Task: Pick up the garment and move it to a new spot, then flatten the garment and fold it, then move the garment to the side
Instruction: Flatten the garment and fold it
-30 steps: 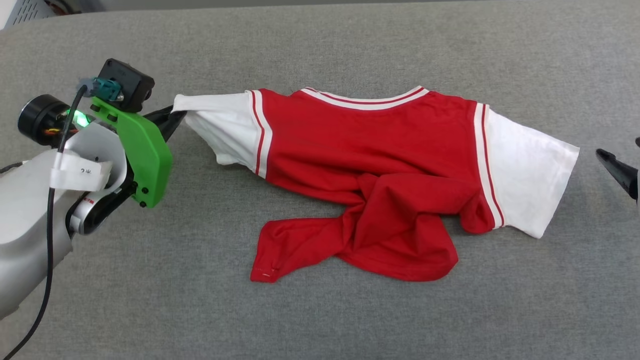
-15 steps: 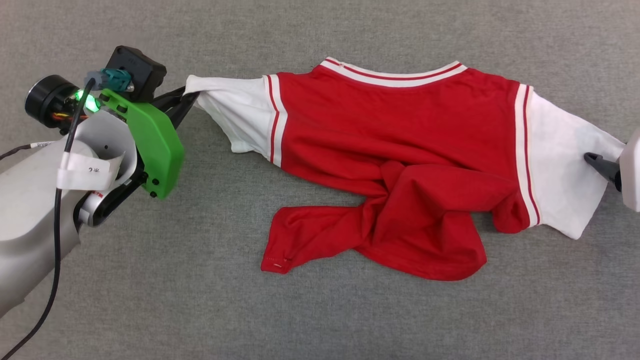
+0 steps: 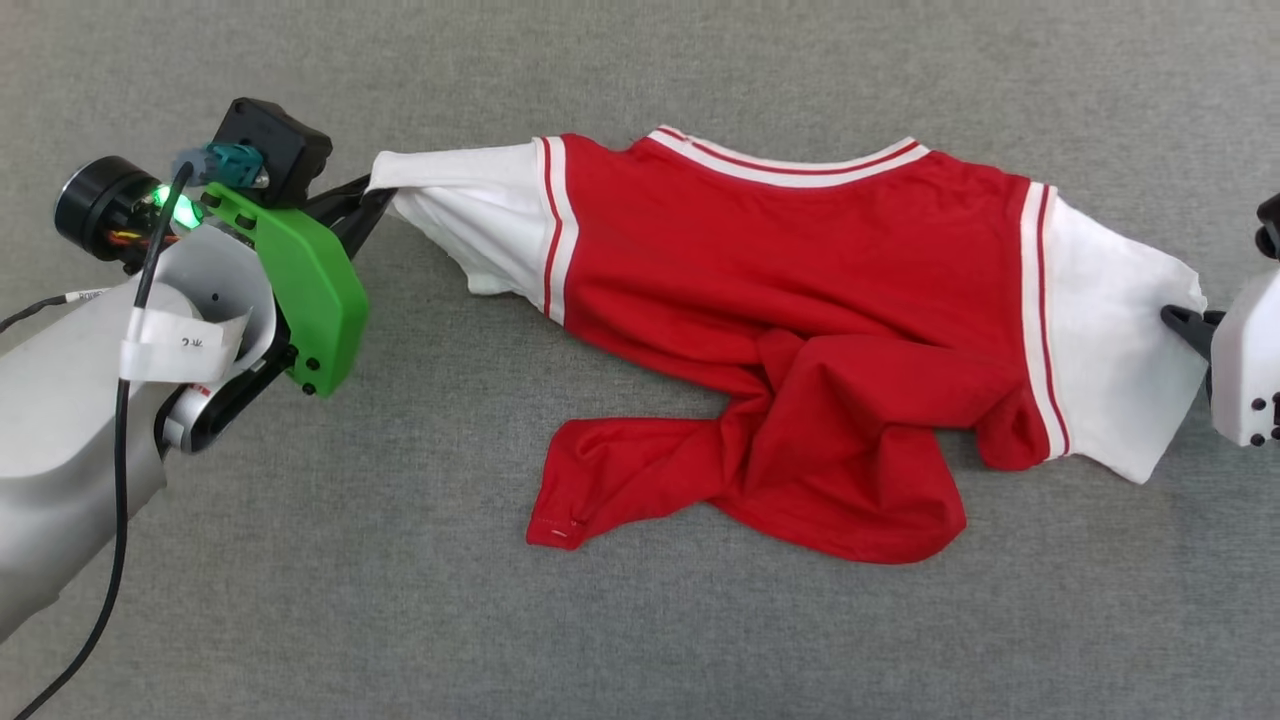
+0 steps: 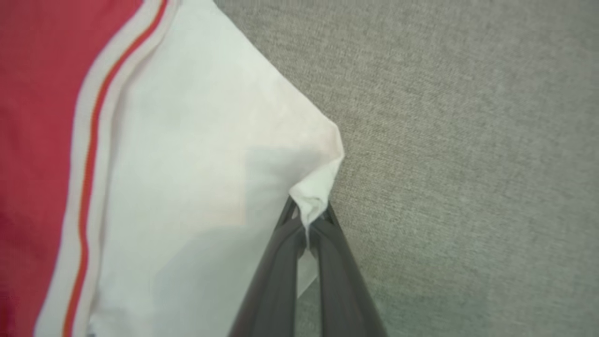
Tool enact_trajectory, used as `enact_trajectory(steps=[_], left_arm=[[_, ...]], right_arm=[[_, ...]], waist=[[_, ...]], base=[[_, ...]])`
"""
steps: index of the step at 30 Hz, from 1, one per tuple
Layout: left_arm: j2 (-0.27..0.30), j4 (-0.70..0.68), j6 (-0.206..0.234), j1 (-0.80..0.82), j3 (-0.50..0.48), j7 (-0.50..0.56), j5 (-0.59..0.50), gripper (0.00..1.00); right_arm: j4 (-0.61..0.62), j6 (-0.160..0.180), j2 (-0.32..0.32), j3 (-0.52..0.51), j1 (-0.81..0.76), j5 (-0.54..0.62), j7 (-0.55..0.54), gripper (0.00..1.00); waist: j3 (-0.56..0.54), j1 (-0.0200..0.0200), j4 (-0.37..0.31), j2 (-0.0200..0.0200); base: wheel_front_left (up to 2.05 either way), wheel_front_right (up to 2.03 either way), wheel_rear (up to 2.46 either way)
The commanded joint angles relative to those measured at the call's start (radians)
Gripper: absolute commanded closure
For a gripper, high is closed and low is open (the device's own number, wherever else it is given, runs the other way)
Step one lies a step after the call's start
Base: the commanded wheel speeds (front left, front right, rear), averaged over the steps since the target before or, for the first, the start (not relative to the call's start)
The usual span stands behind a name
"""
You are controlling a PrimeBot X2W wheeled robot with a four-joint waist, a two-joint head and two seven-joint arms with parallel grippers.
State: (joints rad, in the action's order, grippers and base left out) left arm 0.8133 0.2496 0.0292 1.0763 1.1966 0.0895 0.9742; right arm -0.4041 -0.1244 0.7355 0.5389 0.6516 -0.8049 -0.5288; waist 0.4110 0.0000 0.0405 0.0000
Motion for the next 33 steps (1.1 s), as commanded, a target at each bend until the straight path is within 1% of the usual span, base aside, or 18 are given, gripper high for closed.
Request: enact_trajectory(steps=[1, 6, 9, 14, 19, 26, 29, 33], left_arm=[[-0.004, 0.006, 0.0, -0.009, -0.002, -0.014, -0.002, 1.0], [0.001, 0.0, 0.008, -0.009, -0.013, -0.056, -0.013, 1.0], [0.007, -0.017, 0.017, -0.006, -0.024, -0.081, -0.018, 1.0], [0.034, -0.076, 0.042, 0.021, -0.044, -0.11, -0.048, 1.0], [0.058, -0.148, 0.068, 0.07, -0.071, -0.122, -0.079, 1.0], [0.063, -0.197, 0.099, 0.166, -0.12, -0.131, -0.117, 1.0], [0.049, -0.194, 0.102, 0.2, -0.134, -0.137, -0.126, 1.0], [0.019, -0.162, 0.096, 0.249, -0.148, -0.142, -0.137, 1.0]], right_arm=[[-0.011, -0.006, -0.01, 0.003, -0.01, -0.013, 0.033, 1.0], [0.033, -0.006, 0.019, -0.03, 0.009, -0.023, 0.161, 1.0], [0.063, -0.006, 0.044, -0.049, 0.014, -0.031, 0.197, 1.0], [0.124, -0.006, 0.079, -0.094, 0.021, -0.027, 0.258, 1.0], [0.193, -0.006, 0.095, -0.15, 0.032, -0.023, 0.292, 1.0], [0.282, -0.006, 0.079, -0.236, 0.09, 0.016, 0.301, 1.0], [0.298, -0.006, 0.066, -0.253, 0.122, 0.036, 0.291, 1.0], [0.294, -0.006, 0.03, -0.263, 0.188, 0.057, 0.27, 1.0]], waist=[[-0.039, 0.0, -0.013, 0.0], [-0.111, 0.0, -0.025, 0.0], [-0.155, 0.0, -0.029, 0.0], [-0.22, 0.0, -0.031, 0.0], [-0.26, 0.0, -0.027, 0.0], [-0.278, 0.0, -0.031, 0.0], [-0.278, 0.0, -0.036, 0.0], [-0.256, 0.0, -0.043, 0.0]], base=[[0.0, 0.0, 0.0], [0.0, 0.0, 0.0], [0.0, 0.0, 0.0], [0.0, 0.0, 0.0], [0.0, 0.0, 0.0], [0.0, 0.0, 0.0], [0.0, 0.0, 0.0], [0.0, 0.0, 0.0]])
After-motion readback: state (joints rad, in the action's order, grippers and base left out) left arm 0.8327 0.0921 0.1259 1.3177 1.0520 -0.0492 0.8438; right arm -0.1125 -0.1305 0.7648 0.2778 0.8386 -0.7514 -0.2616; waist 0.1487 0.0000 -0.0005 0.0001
